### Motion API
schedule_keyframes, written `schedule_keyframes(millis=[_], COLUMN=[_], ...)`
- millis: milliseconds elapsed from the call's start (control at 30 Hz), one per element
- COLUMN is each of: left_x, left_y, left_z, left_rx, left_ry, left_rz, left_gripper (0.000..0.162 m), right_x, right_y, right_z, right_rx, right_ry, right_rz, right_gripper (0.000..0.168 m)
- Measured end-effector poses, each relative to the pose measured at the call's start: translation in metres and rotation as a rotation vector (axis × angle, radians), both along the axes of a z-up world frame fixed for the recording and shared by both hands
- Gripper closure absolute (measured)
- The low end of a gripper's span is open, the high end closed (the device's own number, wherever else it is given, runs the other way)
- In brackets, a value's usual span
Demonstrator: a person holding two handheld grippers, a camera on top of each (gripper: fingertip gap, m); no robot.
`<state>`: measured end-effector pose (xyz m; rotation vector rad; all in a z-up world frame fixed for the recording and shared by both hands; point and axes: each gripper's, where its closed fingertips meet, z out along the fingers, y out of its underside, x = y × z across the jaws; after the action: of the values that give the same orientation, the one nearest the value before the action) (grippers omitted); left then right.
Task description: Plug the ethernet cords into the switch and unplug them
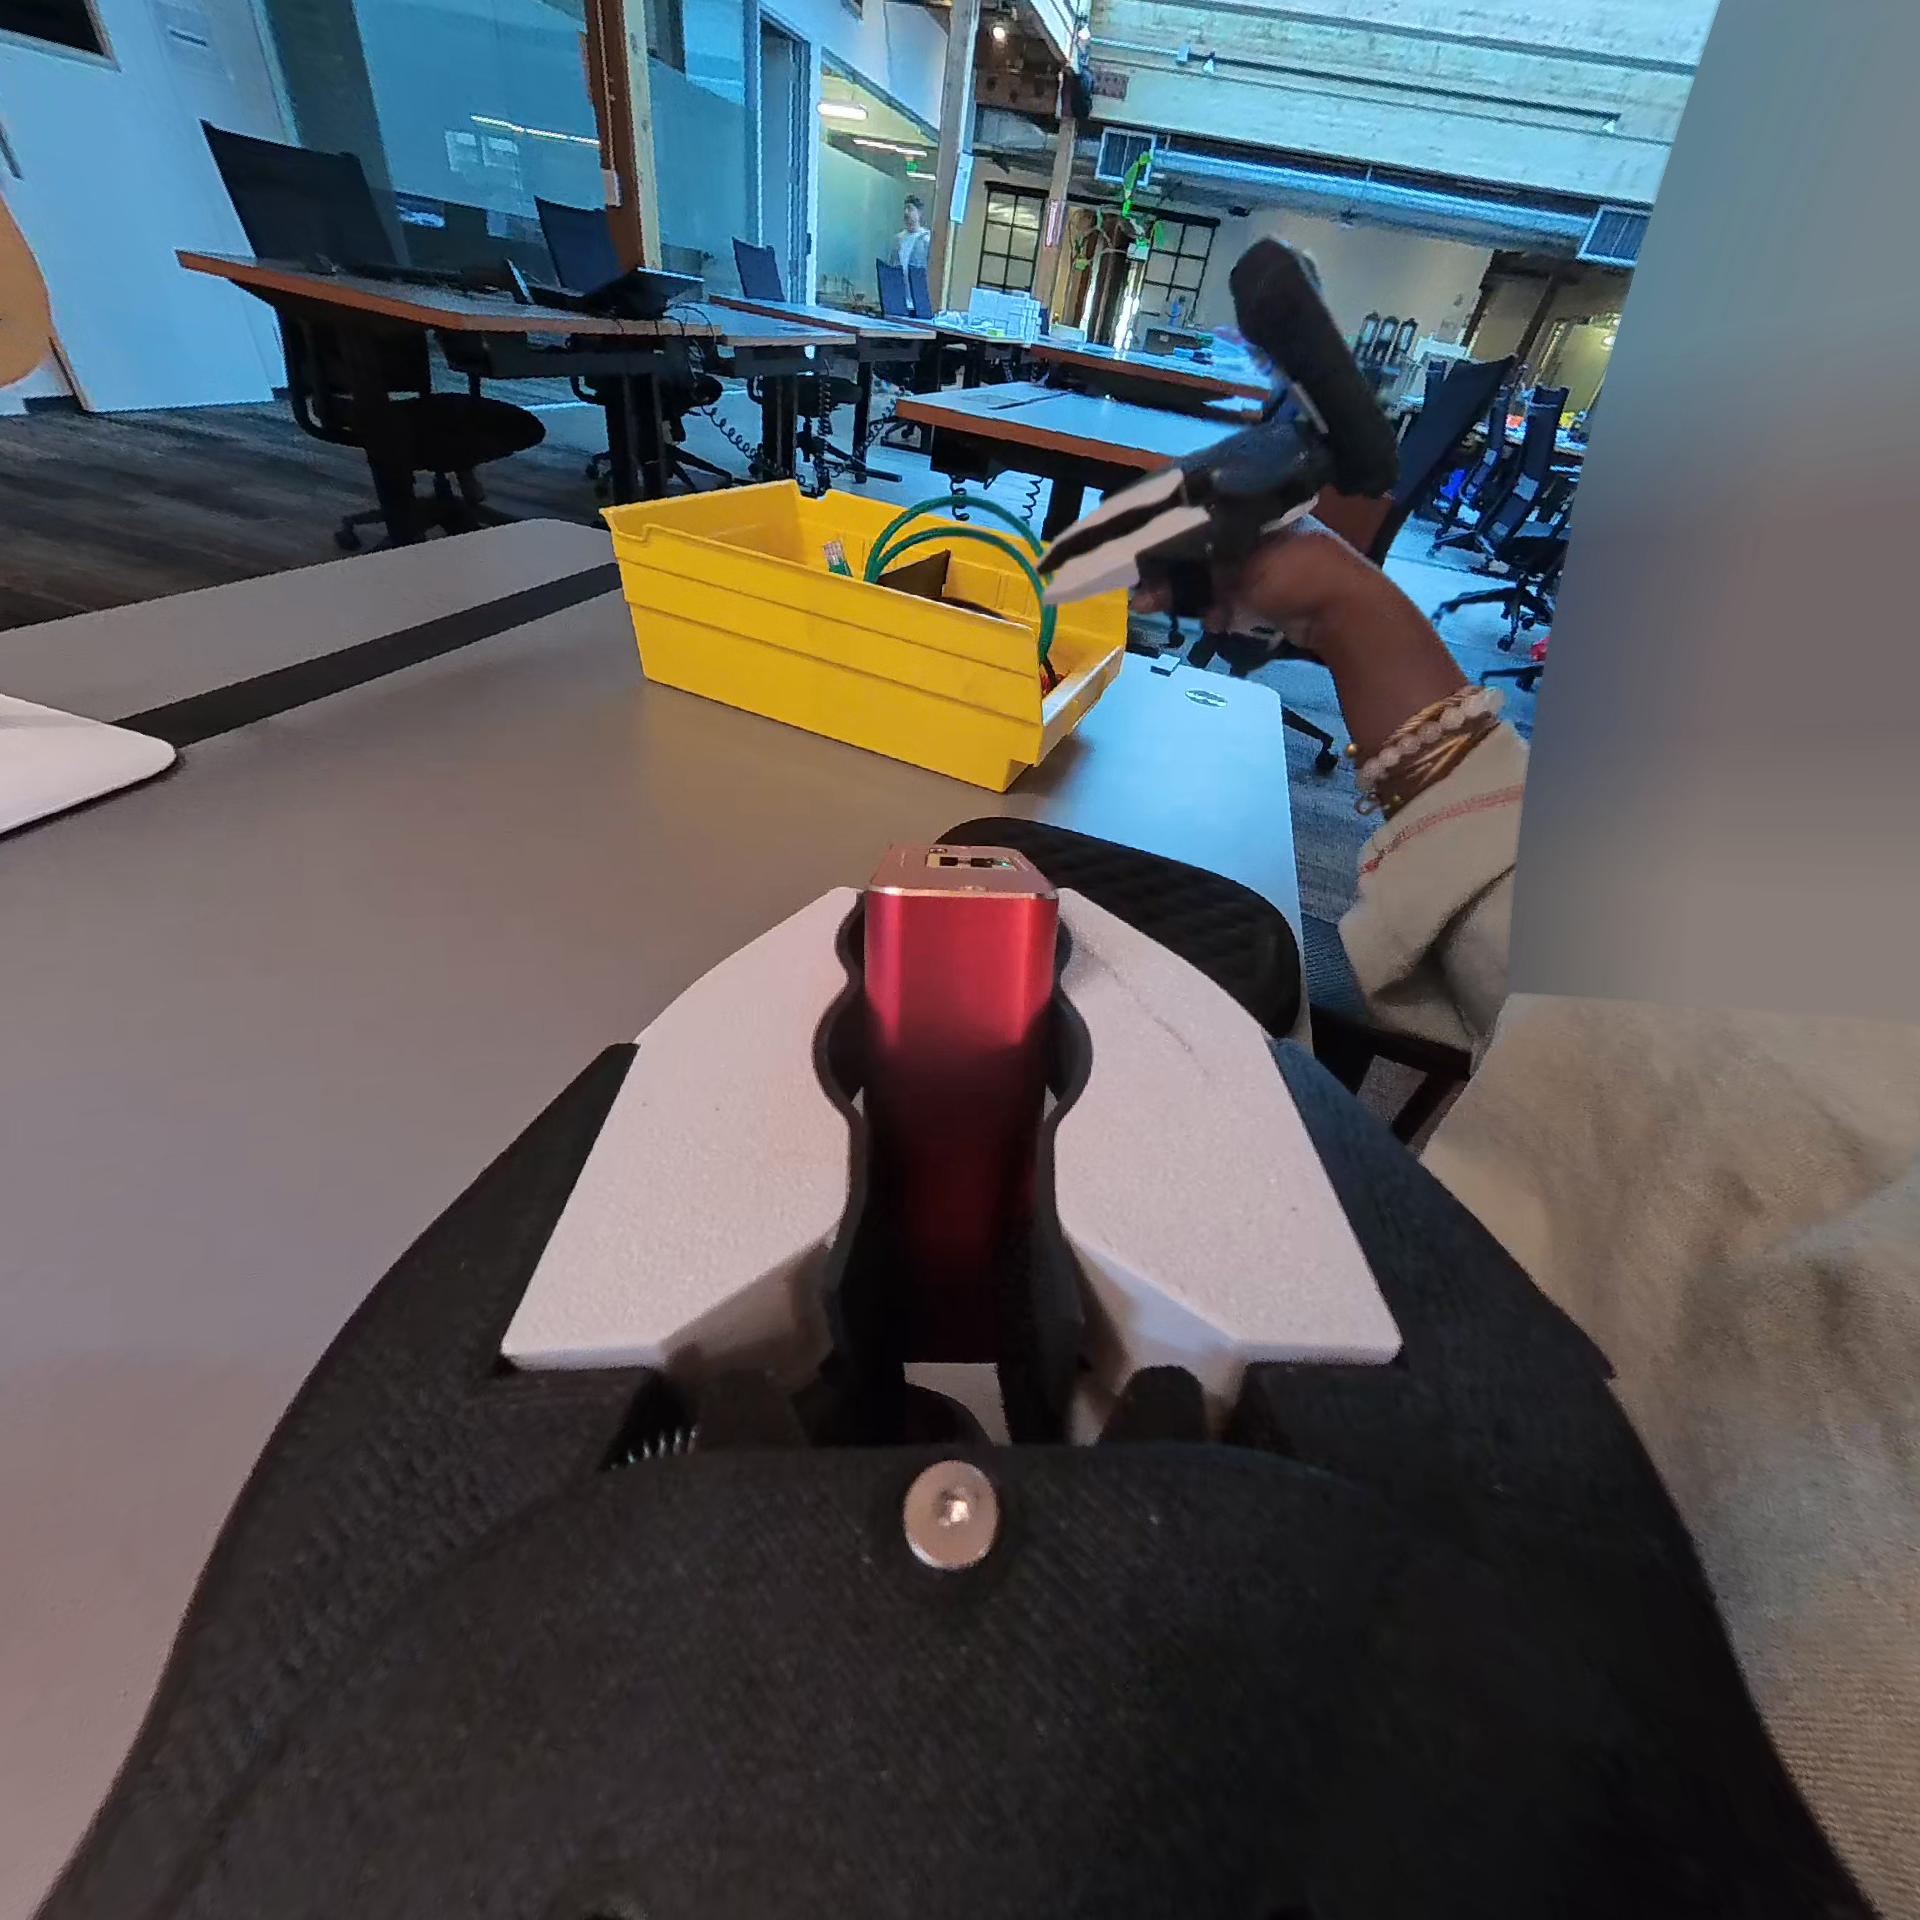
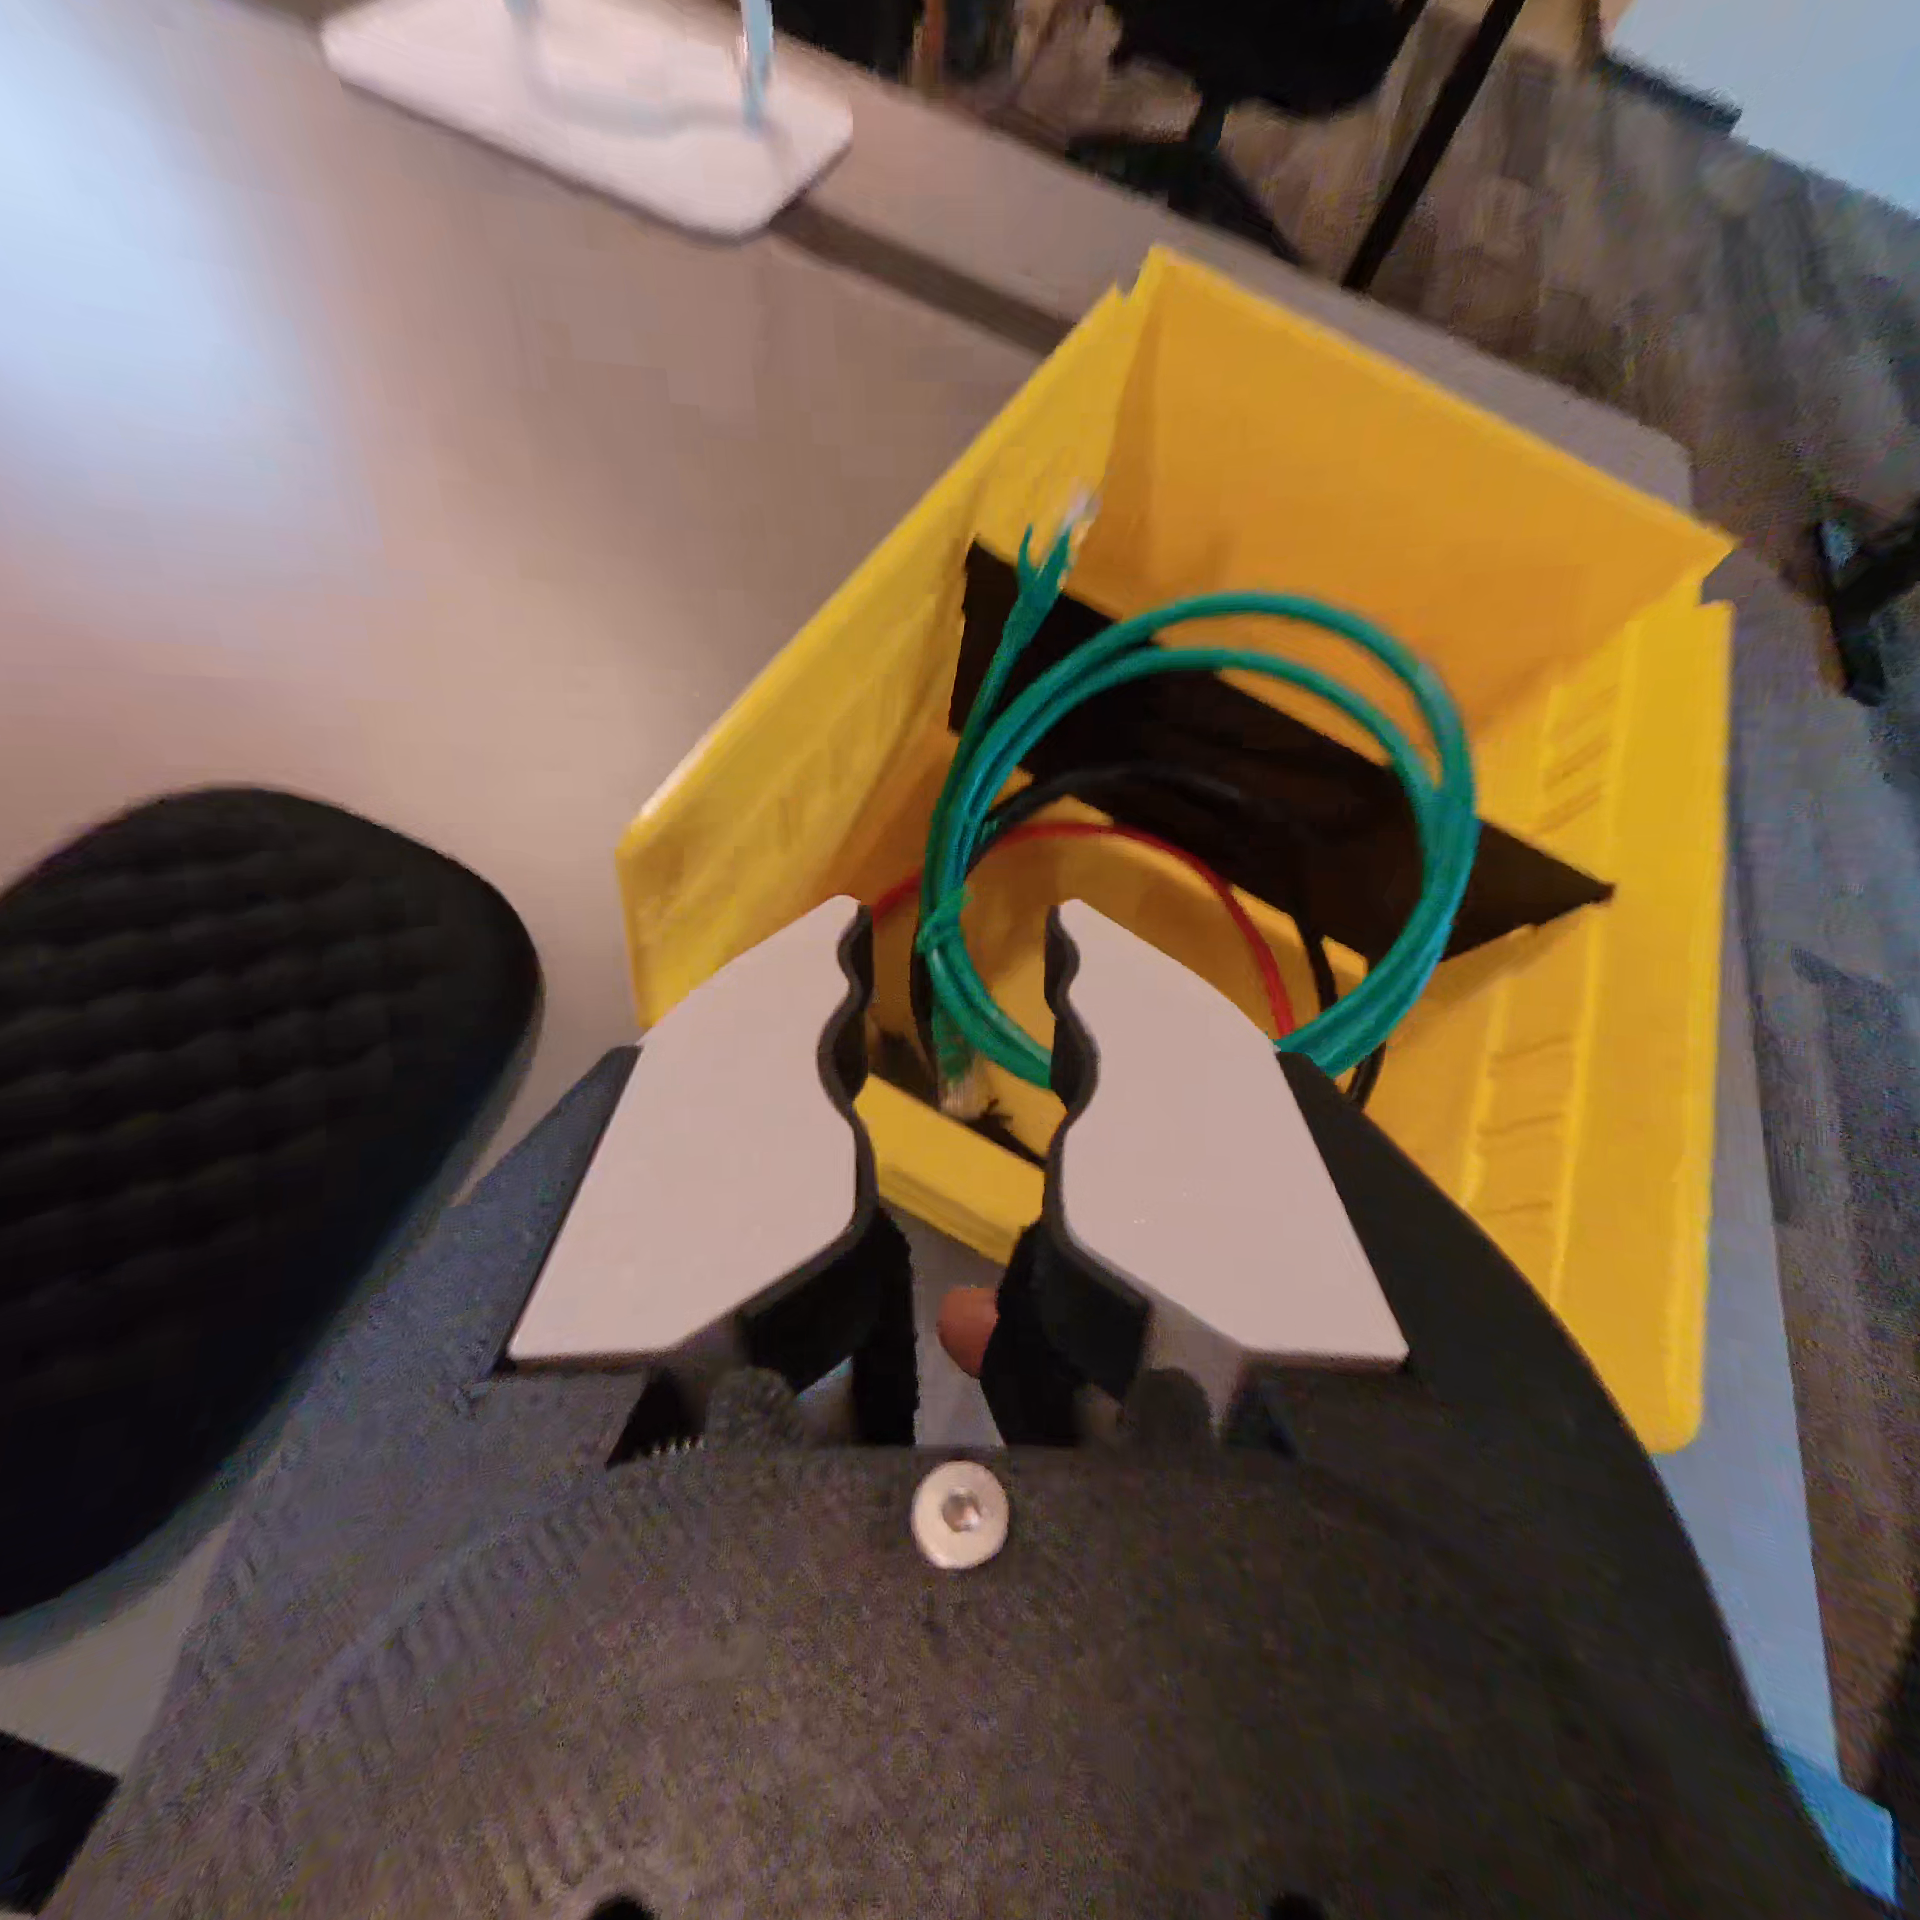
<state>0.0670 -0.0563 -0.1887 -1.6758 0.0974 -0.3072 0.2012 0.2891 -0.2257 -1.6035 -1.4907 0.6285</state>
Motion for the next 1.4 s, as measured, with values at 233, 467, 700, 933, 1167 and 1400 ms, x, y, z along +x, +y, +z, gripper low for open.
schedule_keyframes(millis=[233,467,700,933,1167,1400], left_x=[0.004,0.004,0.001,0.002,0.002,0.001], left_y=[0.002,0.002,0.002,0.003,0.003,0.004], left_z=[-0.002,-0.003,-0.004,-0.005,-0.006,-0.007], left_rx=[-0.011,-0.017,-0.021,-0.027,-0.028,-0.031], left_ry=[0.002,0.006,0.002,0.006,0.007,0.009], left_rz=[-0.017,-0.016,-0.014,-0.016,-0.015,-0.012], left_gripper=[0.133,0.133,0.133,0.133,0.133,0.133], right_x=[-0.023,-0.031,-0.019,-0.034,-0.035,-0.037], right_y=[-0.002,0.014,-0.012,0.024,0.108,0.109], right_z=[-0.031,-0.071,-0.067,-0.029,-0.026,-0.073], right_rx=[-0.009,0.008,-0.218,-0.177,0.082,0.206], right_ry=[-0.167,-0.431,-0.463,-0.231,-0.202,-0.439], right_rz=[0.123,0.138,0.265,0.111,-0.193,-0.086], right_gripper=[0.128,0.152,0.146,0.125,0.119,0.156])
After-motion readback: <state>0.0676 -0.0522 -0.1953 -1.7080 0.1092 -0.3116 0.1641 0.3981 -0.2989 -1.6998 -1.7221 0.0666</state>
